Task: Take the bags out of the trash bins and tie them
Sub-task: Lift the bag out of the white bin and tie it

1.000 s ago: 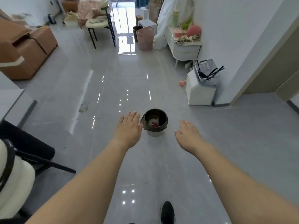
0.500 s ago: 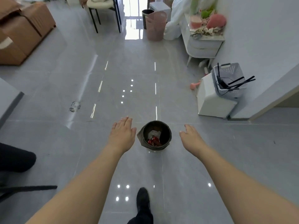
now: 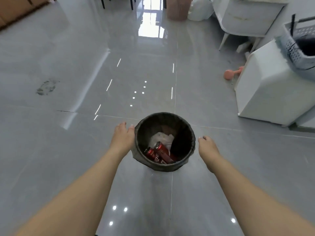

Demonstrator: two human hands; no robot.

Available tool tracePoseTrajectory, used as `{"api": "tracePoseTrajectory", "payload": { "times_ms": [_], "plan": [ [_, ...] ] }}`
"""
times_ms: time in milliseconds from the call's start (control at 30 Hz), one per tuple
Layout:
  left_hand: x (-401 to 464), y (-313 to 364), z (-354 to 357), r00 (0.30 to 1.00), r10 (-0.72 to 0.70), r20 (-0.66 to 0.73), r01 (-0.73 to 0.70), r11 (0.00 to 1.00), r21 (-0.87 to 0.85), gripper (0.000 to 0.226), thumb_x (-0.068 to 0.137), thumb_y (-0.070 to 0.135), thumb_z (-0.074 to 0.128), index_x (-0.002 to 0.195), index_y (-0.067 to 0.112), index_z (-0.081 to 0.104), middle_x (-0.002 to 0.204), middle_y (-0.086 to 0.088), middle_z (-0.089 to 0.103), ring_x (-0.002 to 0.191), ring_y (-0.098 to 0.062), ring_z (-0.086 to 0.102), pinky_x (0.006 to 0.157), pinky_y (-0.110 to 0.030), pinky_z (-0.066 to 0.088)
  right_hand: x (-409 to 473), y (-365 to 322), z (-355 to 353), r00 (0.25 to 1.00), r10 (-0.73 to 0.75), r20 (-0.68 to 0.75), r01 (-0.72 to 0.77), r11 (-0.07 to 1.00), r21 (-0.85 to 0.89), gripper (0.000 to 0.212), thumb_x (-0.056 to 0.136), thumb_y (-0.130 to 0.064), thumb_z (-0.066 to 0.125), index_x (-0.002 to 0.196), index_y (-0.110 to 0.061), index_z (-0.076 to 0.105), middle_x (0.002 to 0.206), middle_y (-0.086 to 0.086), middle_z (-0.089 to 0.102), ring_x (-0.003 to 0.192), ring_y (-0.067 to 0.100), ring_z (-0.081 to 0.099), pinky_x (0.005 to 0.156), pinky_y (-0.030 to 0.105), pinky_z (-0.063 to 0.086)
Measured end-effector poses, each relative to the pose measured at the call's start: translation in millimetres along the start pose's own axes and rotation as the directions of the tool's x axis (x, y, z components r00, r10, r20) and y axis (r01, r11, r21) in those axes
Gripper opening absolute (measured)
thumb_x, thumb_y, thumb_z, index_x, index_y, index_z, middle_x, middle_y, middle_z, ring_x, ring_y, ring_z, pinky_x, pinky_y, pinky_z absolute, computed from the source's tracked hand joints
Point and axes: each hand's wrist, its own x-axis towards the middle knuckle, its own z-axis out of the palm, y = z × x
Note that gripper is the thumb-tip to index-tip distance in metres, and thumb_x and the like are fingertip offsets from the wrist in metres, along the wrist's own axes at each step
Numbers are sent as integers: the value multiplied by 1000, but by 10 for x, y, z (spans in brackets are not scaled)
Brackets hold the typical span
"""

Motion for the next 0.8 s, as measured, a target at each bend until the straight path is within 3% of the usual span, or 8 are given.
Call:
{"api": "tracePoseTrajectory", "payload": {
  "times_ms": [100,267,400,467,533,600,667,800],
  "plan": [
    [514,-530,312,975,-214,52,219,966,-134,56,102,43,28,147,9,32,153,-13,33,137,-33,33,110,-43,28,627,428,326,993,120,-14,-112,958,264,32,98,-23,35,121,-8,51,104,10,48,98,30,52,95,44,41],
    [704,-1050,390,905,-358,231,417,855,-309,62,101,48,34,149,10,30,144,-15,43,124,-32,47,105,-44,34,927,824,555,958,277,76,-281,855,436,46,100,-30,32,144,-17,39,141,16,46,124,35,49,107,50,36],
    [678,-1054,440,901,-330,280,418,832,-364,55,100,44,40,146,14,35,140,-17,45,117,-33,50,99,-45,40,884,933,612,942,315,118,-334,840,428,49,100,-35,35,144,-13,37,139,17,48,125,36,49,107,51,36],
    [750,-1013,480,903,-315,294,412,829,-378,47,99,42,42,139,18,42,129,-16,47,99,-29,52,84,-41,44,1026,879,627,927,326,184,-374,829,415,49,99,-37,35,140,-9,41,139,20,48,126,38,48,107,51,34],
    [818,-939,491,902,-322,287,415,828,-377,26,96,40,43,106,18,53,111,-12,47,88,-27,47,73,-39,41,1114,748,591,929,291,230,-358,865,353,42,95,-40,37,113,-8,57,125,16,59,111,35,57,105,50,34],
    [842,-833,492,915,-296,275,395,797,-456,26,96,38,40,84,17,53,94,-8,54,86,-27,52,79,-40,44,1129,631,545,953,216,213,-279,900,335,34,90,-40,40,94,-15,63,98,8,69,87,29,64,106,50,34],
    [789,-798,547,906,-274,323,413,740,-531,29,95,36,42,86,14,60,82,-7,61,84,-27,60,79,-43,52,1080,693,519,957,204,204,-260,916,306,37,89,-40,42,104,-11,61,95,8,70,86,28,66,104,51,36],
    [658,-934,730,849,-344,401,515,709,-482,37,93,38,49,102,5,63,91,-12,70,90,-28,68,82,-43,55,965,938,526,919,286,270,-349,909,226,40,92,-35,44,112,-2,57,97,12,72,92,27,68,104,50,38]
  ]
}}
